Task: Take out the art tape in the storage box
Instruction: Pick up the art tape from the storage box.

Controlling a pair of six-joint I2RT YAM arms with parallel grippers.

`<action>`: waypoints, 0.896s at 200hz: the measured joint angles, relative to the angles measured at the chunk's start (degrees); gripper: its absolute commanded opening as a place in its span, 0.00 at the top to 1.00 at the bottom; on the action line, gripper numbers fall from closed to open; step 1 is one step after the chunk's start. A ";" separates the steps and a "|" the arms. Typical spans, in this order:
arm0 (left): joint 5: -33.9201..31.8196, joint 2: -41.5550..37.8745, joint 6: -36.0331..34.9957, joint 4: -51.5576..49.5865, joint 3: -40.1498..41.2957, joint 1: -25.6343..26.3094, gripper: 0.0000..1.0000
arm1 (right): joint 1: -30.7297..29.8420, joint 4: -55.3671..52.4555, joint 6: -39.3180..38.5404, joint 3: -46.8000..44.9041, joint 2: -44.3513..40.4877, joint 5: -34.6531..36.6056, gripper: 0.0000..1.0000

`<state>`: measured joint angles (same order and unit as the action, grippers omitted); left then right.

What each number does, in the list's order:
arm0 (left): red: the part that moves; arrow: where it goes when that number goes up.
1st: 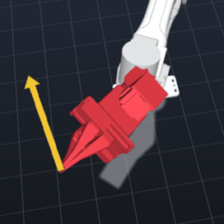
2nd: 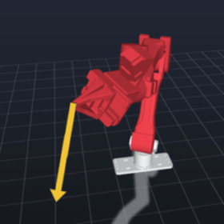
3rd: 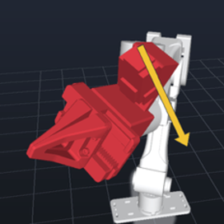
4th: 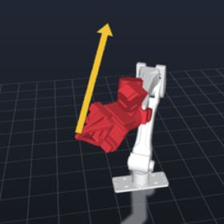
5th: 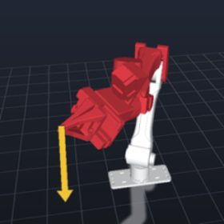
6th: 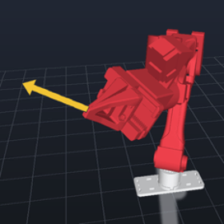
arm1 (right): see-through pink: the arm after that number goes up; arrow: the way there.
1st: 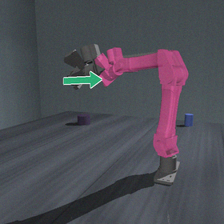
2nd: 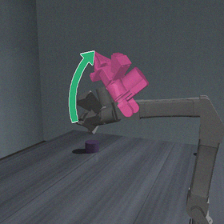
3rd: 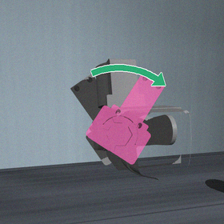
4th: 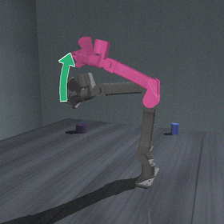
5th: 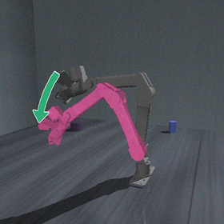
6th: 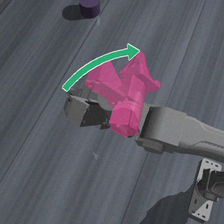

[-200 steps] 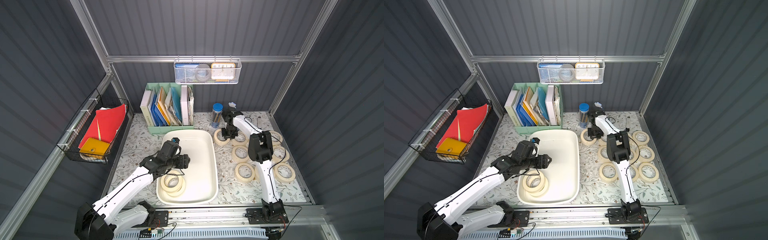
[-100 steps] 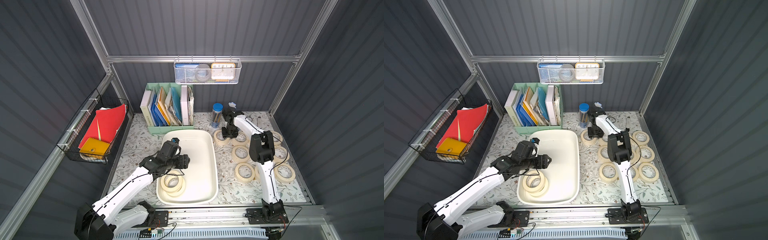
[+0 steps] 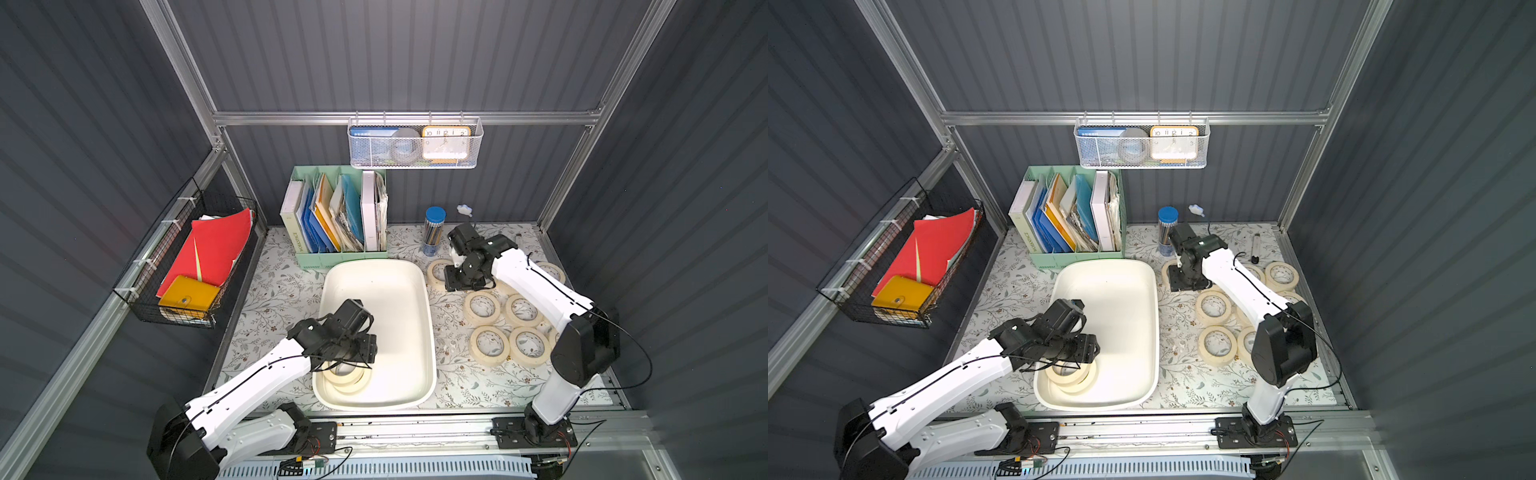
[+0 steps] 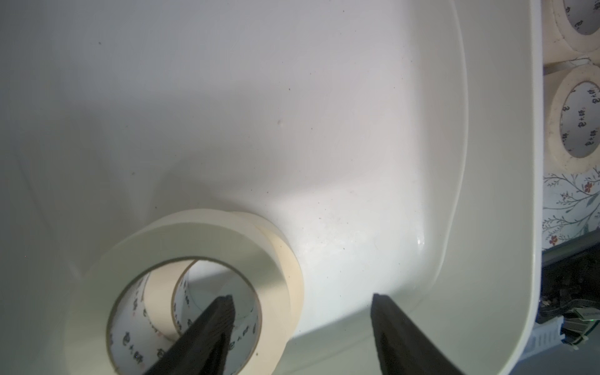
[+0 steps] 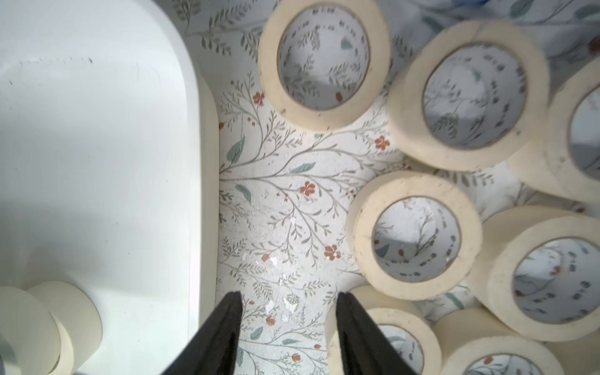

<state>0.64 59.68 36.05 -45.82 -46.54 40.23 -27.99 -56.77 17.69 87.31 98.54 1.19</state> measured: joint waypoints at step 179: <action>1.90 6.36 7.15 5.68 4.81 0.35 0.93 | -3.26 3.76 4.39 -10.19 -7.89 -1.55 0.47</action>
<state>2.55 66.04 43.20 -40.14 -41.74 40.58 -31.24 -53.01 22.09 77.12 90.65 -0.36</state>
